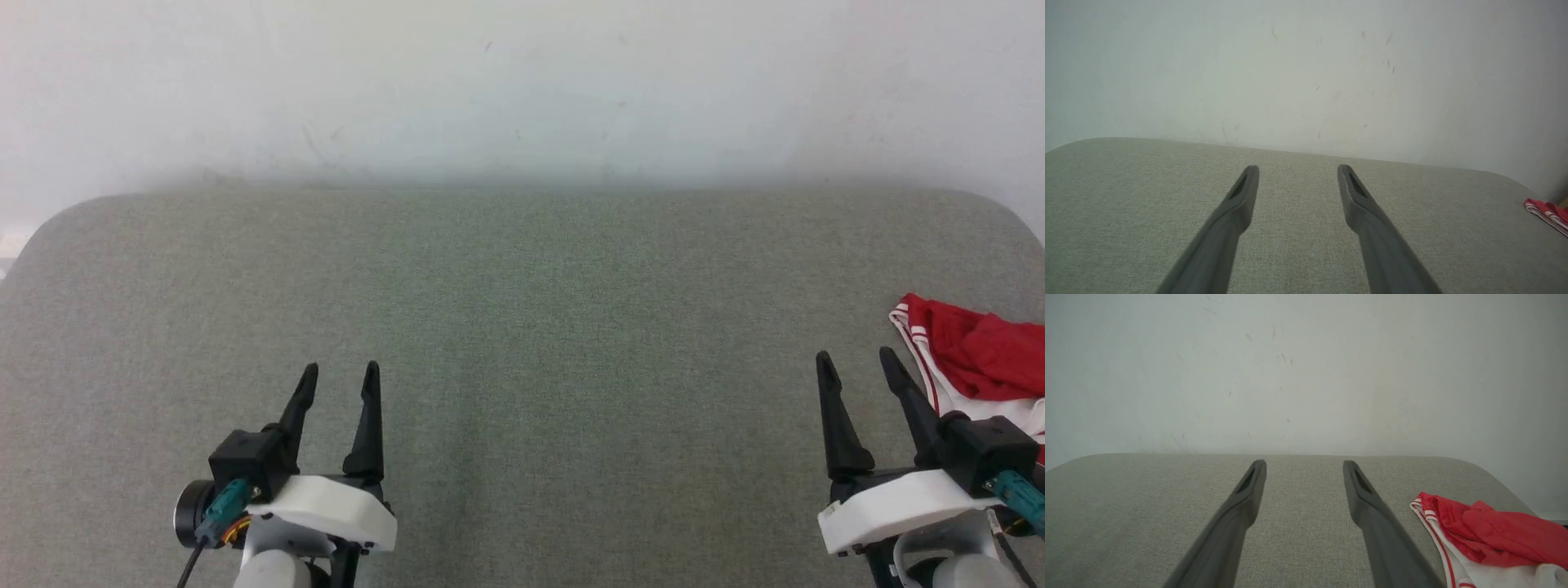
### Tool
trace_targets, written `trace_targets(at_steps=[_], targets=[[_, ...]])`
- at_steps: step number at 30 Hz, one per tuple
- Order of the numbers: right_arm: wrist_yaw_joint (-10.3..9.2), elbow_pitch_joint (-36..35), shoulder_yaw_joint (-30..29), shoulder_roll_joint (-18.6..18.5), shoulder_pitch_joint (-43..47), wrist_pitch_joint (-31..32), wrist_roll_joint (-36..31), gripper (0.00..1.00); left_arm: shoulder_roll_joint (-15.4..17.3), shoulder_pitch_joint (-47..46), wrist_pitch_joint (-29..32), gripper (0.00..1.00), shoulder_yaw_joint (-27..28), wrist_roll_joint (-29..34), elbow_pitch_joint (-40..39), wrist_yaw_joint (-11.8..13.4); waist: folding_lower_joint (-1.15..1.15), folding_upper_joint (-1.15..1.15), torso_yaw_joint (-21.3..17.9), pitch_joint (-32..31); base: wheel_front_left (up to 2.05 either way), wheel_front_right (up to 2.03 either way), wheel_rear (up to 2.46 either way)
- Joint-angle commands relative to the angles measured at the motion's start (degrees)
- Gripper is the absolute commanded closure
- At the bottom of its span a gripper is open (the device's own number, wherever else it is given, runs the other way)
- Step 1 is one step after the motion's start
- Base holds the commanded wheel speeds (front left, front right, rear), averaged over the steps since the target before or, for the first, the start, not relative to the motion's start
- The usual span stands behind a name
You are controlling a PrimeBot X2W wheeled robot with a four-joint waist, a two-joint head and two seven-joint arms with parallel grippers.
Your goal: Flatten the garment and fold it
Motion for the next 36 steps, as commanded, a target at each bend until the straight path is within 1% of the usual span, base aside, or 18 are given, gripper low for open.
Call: trace_targets(at_steps=[1, 12, 21, 22, 36], targets=[[-0.12, 0.0, 0.2, 0.2, 0.4, -0.1, 0.3, 0.0, -0.3, 1.0, -0.3, 0.0, -0.1, -0.5, 0.0, 0.0, 0.0, 0.0, 0.0, 0.1, 0.0, 0.0, 0.0], [-0.12, 0.1, 0.7, 0.2, 0.4, 0.2, 0.3, 0.0, -0.3, 1.0, -0.3, 0.0, -0.9, -1.4, -1.1, 1.0, 0.0, 0.0, -0.1, 1.2, 0.0, 0.0, 0.0], [-0.12, 0.8, 1.3, 0.2, 0.2, 0.1, 0.7, 0.0, -0.3, 0.7, -0.3, 0.0, -0.9, -1.5, -0.7, 1.1, 0.0, 0.0, -0.1, 1.3, 0.0, 0.0, 0.0], [0.0, 0.6, 1.4, 0.0, 0.0, 0.1, 0.3, 1.0, 0.0, 0.6, 0.0, 1.0, -0.9, -1.4, -0.7, 0.6, 0.0, 0.0, -0.1, 1.3, 0.0, 0.0, 0.0], [0.0, 0.6, 1.5, -0.1, 0.0, 0.1, 0.3, 1.0, 0.0, 0.5, 0.1, 1.0, -0.9, -1.4, -0.7, 0.6, 0.0, 0.0, -0.1, 1.3, 0.0, 0.0, 0.0]])
